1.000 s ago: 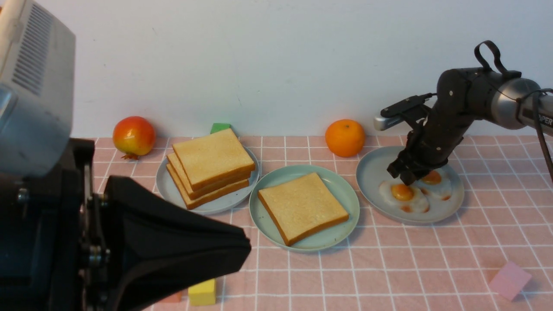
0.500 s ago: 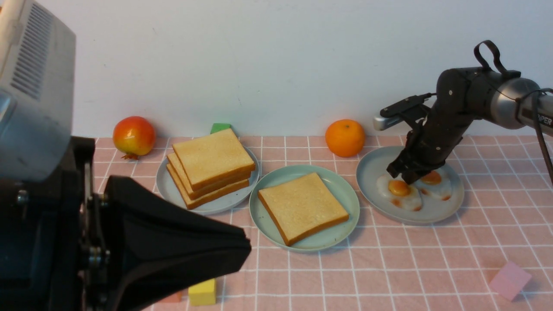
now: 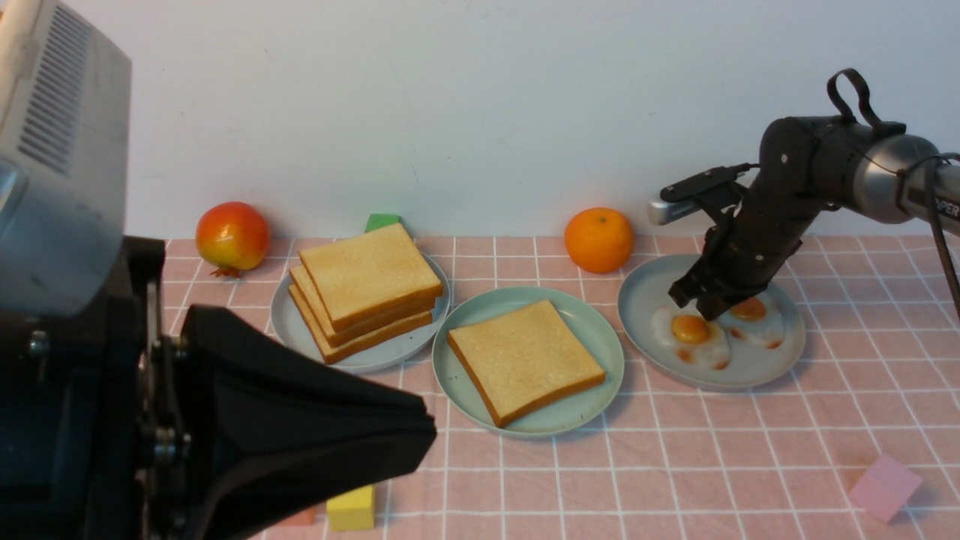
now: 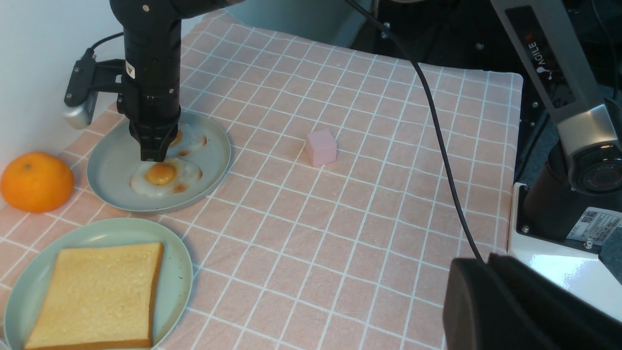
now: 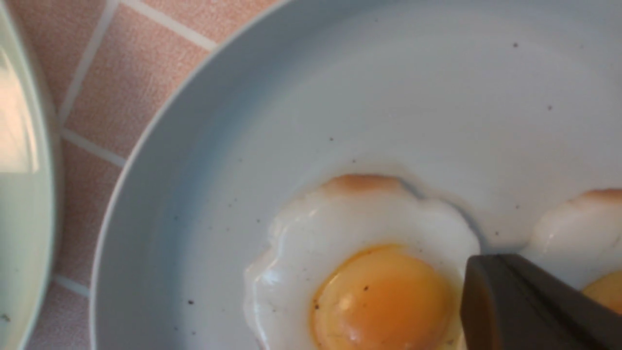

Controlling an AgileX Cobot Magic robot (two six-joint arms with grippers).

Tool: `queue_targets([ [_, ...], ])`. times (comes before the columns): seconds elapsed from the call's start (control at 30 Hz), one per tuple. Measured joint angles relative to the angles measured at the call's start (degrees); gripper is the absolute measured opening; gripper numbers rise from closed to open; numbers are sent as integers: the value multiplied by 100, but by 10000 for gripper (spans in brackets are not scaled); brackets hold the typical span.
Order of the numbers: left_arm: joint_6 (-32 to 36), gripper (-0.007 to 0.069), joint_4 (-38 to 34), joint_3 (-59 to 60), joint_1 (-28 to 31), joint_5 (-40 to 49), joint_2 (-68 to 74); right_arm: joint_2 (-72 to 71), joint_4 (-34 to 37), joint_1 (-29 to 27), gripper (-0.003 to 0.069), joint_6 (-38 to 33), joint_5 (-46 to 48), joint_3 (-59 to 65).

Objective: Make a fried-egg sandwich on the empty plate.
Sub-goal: Use the right arm to grab a fried egg

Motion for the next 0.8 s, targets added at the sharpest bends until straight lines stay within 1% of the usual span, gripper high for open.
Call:
queue_targets([
  [0.13,0,66,0,0,0,0,0,50,82,0,-4,21,419,-190],
  [0.23,0,69,0,0,0,0,0,103,191,0,-4,213,924,-520],
  [0.4,0,73,0,0,0,0,0,48,191,0,-3,448,1194,-871],
  [0.67,0,72,131,0,0,0,0,-416,181,0,-1,611,1372,-961],
  [0.8,0,72,148,0,0,8,0,-496,165,16,1,765,1770,-929],
])
